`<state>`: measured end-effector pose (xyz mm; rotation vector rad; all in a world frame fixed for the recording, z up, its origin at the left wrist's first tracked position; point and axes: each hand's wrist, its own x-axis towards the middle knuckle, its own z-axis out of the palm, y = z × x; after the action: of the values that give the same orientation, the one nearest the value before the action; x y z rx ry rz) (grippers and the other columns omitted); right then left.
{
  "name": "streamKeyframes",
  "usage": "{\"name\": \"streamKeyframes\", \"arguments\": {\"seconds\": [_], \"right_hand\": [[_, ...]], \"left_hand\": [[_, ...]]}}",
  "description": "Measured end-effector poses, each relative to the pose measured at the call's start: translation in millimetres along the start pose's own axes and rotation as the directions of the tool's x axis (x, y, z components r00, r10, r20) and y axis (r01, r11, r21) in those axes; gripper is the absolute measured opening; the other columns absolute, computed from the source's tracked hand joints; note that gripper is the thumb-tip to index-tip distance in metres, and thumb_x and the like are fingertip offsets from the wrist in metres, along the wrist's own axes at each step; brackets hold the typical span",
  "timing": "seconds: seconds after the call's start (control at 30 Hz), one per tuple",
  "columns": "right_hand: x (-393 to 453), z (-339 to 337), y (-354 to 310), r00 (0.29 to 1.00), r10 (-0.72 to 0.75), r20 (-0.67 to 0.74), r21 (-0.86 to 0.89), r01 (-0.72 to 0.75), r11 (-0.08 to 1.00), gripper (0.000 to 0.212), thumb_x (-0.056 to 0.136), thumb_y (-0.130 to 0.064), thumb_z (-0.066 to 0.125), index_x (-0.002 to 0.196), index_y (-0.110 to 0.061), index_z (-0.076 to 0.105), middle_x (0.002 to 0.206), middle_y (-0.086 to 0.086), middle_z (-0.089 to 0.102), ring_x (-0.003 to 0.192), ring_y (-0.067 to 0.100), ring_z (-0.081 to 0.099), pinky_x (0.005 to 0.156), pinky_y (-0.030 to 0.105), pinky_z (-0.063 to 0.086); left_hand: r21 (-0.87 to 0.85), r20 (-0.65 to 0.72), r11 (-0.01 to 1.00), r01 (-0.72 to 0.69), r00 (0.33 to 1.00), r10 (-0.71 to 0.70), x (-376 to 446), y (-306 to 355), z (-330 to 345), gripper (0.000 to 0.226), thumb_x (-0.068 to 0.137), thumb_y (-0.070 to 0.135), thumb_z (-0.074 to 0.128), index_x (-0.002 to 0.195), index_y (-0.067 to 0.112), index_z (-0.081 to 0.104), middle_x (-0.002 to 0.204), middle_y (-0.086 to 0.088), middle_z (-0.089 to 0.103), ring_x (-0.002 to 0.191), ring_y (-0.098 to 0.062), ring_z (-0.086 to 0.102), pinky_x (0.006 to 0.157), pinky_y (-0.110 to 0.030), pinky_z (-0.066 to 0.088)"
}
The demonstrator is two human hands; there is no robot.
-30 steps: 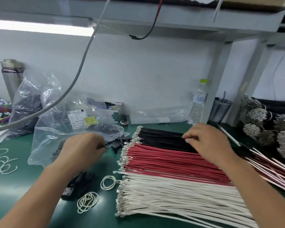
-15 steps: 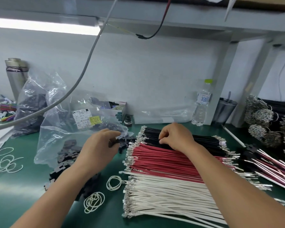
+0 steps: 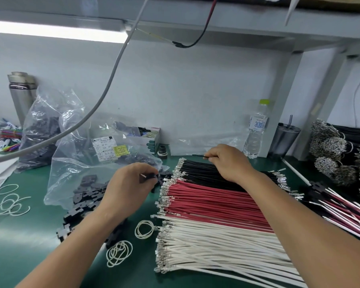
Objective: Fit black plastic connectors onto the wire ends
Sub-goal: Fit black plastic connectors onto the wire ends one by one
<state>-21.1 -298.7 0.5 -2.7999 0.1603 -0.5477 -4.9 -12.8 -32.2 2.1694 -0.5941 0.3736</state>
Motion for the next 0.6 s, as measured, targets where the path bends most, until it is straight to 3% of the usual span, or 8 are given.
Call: {"name": "streamKeyframes", "arguments": {"seconds": [0.1, 0.2, 0.3, 0.47, 0.6], "right_hand": [[1, -5, -3, 1.0, 0.0, 0.009, 0.016, 0.0, 1.0, 0.028, 0.104, -0.021, 0.048, 0.122, -0.027, 0.069, 0.118, -0.004, 0.066, 0.108, 0.021, 0.061, 0.08, 0.032, 0.043], [0, -21, -15, 0.993, -0.058, -0.103, 0.028, 0.061, 0.998, 0.028, 0.104, -0.029, 0.048, 0.122, -0.029, 0.07, 0.106, -0.011, 0.063, 0.101, 0.017, 0.06, 0.073, 0.028, 0.04], [-14, -40, -33, 0.948, -0.182, -0.26, -0.047, 0.176, 0.983, 0.025, 0.102, -0.035, 0.052, 0.117, -0.032, 0.073, 0.086, -0.016, 0.049, 0.085, 0.011, 0.055, 0.062, 0.022, 0.033], [-81, -38, -50, 0.783, -0.435, -0.445, -0.11, 0.434, 0.894, 0.021, 0.092, -0.022, 0.067, 0.11, -0.02, 0.078, 0.08, -0.004, 0.051, 0.071, 0.014, 0.049, 0.057, 0.031, 0.045], [-109, -17, -49, 0.809, -0.367, -0.46, -0.022, 0.402, 0.915, 0.021, 0.088, -0.019, 0.073, 0.108, -0.021, 0.079, 0.08, -0.006, 0.052, 0.073, 0.014, 0.051, 0.058, 0.034, 0.051]], "left_hand": [[-0.038, 0.005, 0.999, 0.014, 1.0, -0.014, -1, 0, 3, 0.018, 0.089, 0.015, 0.078, 0.103, 0.027, 0.079, 0.089, 0.017, 0.075, 0.08, -0.003, 0.071, 0.084, -0.032, 0.061], [-0.221, 0.024, 0.972, 0.08, 0.997, -0.076, 1, 1, 4, 0.021, 0.086, 0.009, 0.081, 0.093, 0.029, 0.077, 0.081, 0.014, 0.078, 0.077, -0.002, 0.073, 0.074, -0.016, 0.06], [-0.453, 0.078, 0.874, 0.177, 0.984, -0.159, 2, 6, 0, 0.02, 0.081, 0.004, 0.085, 0.089, 0.021, 0.079, 0.082, 0.003, 0.08, 0.077, -0.016, 0.077, 0.074, -0.024, 0.063], [-0.69, 0.198, 0.675, 0.263, 0.965, -0.174, -4, 20, -5, 0.023, 0.076, 0.0, 0.085, 0.096, 0.01, 0.081, 0.088, -0.013, 0.08, 0.082, -0.028, 0.077, 0.072, -0.033, 0.065], [-0.749, 0.262, 0.6, 0.281, 0.957, -0.121, -8, 27, -5, 0.025, 0.069, 0.003, 0.085, 0.093, 0.006, 0.082, 0.092, -0.02, 0.079, 0.084, -0.029, 0.078, 0.071, -0.028, 0.063]]}}
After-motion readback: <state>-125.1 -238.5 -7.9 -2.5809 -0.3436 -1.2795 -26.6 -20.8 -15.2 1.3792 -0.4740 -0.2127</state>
